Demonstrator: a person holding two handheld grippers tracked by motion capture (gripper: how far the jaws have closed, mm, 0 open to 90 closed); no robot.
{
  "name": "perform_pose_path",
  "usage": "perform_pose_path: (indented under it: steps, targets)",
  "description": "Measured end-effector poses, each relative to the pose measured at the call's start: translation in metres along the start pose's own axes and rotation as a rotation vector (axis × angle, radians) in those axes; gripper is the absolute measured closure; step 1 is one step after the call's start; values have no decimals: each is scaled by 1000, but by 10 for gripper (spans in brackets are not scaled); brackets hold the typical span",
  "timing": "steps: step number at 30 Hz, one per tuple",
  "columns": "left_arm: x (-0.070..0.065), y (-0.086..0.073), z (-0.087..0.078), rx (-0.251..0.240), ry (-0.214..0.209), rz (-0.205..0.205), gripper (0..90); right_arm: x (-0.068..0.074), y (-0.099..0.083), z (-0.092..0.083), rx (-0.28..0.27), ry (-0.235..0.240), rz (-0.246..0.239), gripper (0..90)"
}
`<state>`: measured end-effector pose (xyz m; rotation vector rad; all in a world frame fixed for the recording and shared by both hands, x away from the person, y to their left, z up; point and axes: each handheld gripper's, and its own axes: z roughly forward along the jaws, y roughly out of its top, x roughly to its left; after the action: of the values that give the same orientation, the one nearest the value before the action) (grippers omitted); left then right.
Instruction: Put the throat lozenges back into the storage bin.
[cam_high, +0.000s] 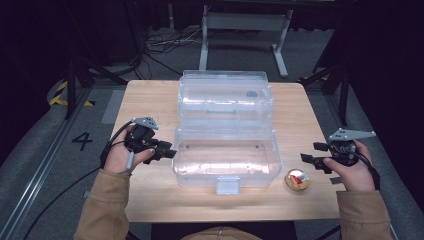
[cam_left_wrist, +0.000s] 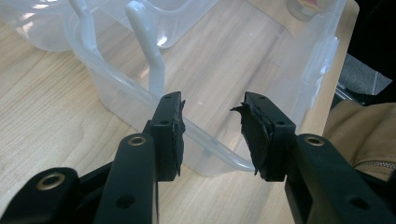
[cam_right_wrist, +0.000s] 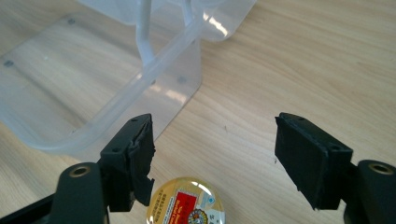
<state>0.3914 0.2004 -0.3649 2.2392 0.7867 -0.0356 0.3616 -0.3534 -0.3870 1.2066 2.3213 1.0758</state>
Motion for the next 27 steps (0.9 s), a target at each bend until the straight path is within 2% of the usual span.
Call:
perform_pose_path:
  steps: [6, 10, 12, 16, 27]
  targets:
    - [1, -1, 1, 0, -1, -7, 592, -1, -3, 8, 45, 11, -5, 284]
    - [1, -1, 1, 0, 2, -7, 590, -2, -9, 17, 111, 19, -8, 273]
    - [2, -1, 0, 1, 1, -9, 590, -2, -10, 18, 118, 20, -15, 271]
    - [3, -1, 1, 1, -1, -12, 591, 4, -12, 27, 169, 9, -43, 261]
    - [4, -2, 2, 8, -4, -14, 591, 14, -16, 44, 271, 39, -84, 236]
